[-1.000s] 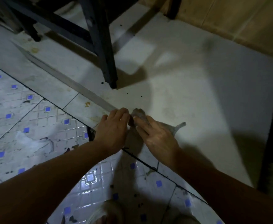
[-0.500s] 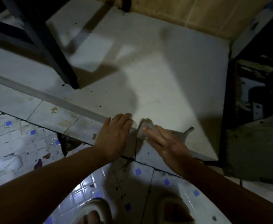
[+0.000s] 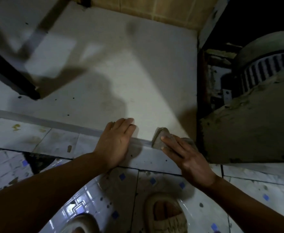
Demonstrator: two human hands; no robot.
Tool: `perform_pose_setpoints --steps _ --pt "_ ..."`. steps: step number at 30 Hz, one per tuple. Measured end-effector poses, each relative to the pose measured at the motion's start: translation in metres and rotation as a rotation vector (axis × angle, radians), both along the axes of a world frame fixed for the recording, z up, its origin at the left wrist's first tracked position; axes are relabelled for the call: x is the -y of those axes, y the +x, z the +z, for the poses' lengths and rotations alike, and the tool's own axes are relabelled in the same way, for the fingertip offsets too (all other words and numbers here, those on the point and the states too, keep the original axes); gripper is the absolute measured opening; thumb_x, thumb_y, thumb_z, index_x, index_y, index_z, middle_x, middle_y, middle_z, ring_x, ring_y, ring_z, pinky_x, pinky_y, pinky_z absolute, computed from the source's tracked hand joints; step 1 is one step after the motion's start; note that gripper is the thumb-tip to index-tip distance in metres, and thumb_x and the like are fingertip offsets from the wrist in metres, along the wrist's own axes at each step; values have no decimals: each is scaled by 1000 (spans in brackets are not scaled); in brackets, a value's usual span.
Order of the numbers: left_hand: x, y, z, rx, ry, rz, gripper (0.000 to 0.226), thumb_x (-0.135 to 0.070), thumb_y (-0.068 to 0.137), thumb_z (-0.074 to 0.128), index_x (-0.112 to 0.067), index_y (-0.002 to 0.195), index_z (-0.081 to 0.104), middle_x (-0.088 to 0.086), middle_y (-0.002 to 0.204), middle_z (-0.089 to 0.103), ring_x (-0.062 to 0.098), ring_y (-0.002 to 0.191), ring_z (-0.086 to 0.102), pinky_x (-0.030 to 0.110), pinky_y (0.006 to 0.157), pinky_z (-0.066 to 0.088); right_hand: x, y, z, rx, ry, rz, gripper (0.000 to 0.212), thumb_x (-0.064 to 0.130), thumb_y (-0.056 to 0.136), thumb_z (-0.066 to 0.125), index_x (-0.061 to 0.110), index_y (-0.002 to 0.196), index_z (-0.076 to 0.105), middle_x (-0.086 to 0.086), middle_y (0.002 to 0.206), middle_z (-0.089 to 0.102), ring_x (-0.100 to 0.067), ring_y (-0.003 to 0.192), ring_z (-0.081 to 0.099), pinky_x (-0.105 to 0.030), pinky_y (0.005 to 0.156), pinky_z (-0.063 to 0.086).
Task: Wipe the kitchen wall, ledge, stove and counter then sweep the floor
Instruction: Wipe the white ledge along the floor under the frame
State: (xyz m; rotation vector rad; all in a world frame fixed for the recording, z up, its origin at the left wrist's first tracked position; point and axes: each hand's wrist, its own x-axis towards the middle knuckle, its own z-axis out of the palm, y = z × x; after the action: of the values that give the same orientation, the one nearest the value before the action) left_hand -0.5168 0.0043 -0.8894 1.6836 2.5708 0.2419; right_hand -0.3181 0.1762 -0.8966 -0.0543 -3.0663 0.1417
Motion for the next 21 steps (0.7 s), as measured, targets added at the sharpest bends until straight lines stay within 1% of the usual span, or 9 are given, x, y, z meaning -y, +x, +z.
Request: perform_pose_setpoints --steps 4,6,7,8,9,12,15,18,21 --pt "-3 3 -1 11 -16 2 77 -9 31 85 -3 106 67 18 116 64 36 99 65 44 80 53 -2 4 12 -23 -25 -72 38 4 70 71 10 108 70 -10 133 56 -32 113 58 -35 78 56" --pt "-4 2 2 12 -5 -3 75 -7 33 84 -3 106 66 17 115 63 35 98 64 43 80 52 2 -2 21 -47 -22 -126 31 5 74 57 11 100 72 -9 125 62 -30 101 64 -28 68 55" --pt "-4 0 3 10 1 -7 74 -6 34 83 -4 107 66 17 114 63 35 98 64 43 80 52 5 -7 27 -59 -35 -172 37 4 73 47 12 99 73 -9 122 64 -29 95 66 -27 64 55" --pt "-4 -1 5 10 0 -7 74 -5 35 83 -3 107 65 17 114 63 35 98 64 44 79 53 6 -12 31 -80 -55 -223 41 2 71 44 11 98 73 -9 120 65 -28 92 67 -27 62 55" --pt "-5 -3 7 12 -3 -4 74 -3 35 83 -3 107 65 17 114 63 35 98 64 44 79 53 8 -17 36 -103 -86 -274 41 -3 68 49 10 99 72 -9 120 64 -29 91 67 -29 62 56" --pt "-5 -11 11 13 -23 22 76 -2 36 83 -3 109 64 20 117 61 38 100 63 47 78 53 9 -37 47 -163 -258 -406 51 -16 63 64 7 108 67 -13 128 56 -32 103 63 -36 77 57" --pt "-3 -25 20 17 -19 79 72 -6 41 86 -1 110 63 22 116 62 40 99 63 50 77 52 9 -66 57 -211 -421 -460 52 -17 67 61 5 114 62 -13 129 52 -30 112 57 -28 95 45" --pt "4 -47 31 26 3 152 68 -8 48 85 -1 112 63 22 117 61 41 99 62 49 78 51 13 -102 65 -229 -526 -513 54 -16 69 57 7 119 57 -11 127 51 -25 117 51 -22 101 37" --pt "11 -71 43 48 40 239 58 -7 63 77 -3 118 59 21 126 55 41 110 55 48 85 47 17 -136 72 -212 -578 -520 53 -13 77 54 7 126 51 -11 130 47 -26 115 50 -23 99 39"
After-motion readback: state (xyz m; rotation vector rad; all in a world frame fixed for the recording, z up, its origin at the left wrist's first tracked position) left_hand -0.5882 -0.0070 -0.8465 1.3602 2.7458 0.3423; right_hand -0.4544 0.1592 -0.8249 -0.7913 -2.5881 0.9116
